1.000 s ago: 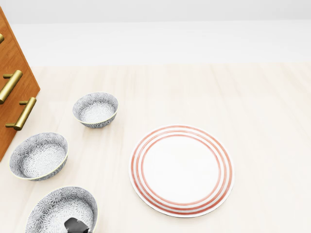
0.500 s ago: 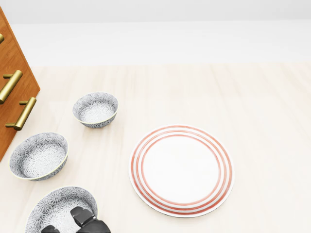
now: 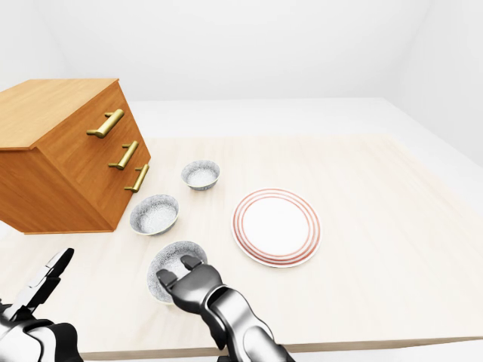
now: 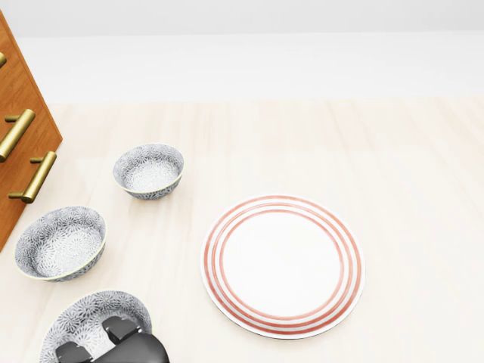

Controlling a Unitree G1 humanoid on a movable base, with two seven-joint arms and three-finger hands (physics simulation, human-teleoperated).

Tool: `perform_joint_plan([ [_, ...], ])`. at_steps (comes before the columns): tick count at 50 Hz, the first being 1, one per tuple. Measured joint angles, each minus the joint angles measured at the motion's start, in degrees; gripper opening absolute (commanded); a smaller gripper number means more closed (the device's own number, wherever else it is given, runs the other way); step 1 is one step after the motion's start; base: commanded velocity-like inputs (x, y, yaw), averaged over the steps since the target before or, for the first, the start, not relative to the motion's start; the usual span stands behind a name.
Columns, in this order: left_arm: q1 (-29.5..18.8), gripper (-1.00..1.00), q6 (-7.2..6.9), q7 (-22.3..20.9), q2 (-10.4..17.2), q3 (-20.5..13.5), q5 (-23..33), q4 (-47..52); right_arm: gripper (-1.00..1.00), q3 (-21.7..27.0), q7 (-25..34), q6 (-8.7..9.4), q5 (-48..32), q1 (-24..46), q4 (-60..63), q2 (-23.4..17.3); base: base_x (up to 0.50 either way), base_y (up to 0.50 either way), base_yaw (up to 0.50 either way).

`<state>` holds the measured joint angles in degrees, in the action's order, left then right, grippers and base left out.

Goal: Put the bowl at the front on the plate.

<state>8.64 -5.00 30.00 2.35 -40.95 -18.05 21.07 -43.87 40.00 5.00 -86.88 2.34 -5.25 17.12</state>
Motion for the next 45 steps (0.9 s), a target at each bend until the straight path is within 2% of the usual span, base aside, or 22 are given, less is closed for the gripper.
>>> perform_joint_plan([
  [33,-0.13,1.00,0.00,0.00,0.21,-0.16,-0.43,0.33,1.00,5.15,0.00,0.00,4.90,2.73,-9.23,1.32,0.00,0.00,0.00],
  [34,-0.13,1.00,0.00,0.00,0.20,-0.17,-0.44,0.36,-0.96,5.31,-0.01,0.00,5.00,2.86,-9.47,1.35,0.00,0.00,0.00],
  [45,-0.17,1.00,0.00,0.00,0.21,-0.17,-0.49,0.29,-1.00,6.52,0.01,0.00,6.97,5.24,-8.94,1.95,0.00,0.00,0.00],
])
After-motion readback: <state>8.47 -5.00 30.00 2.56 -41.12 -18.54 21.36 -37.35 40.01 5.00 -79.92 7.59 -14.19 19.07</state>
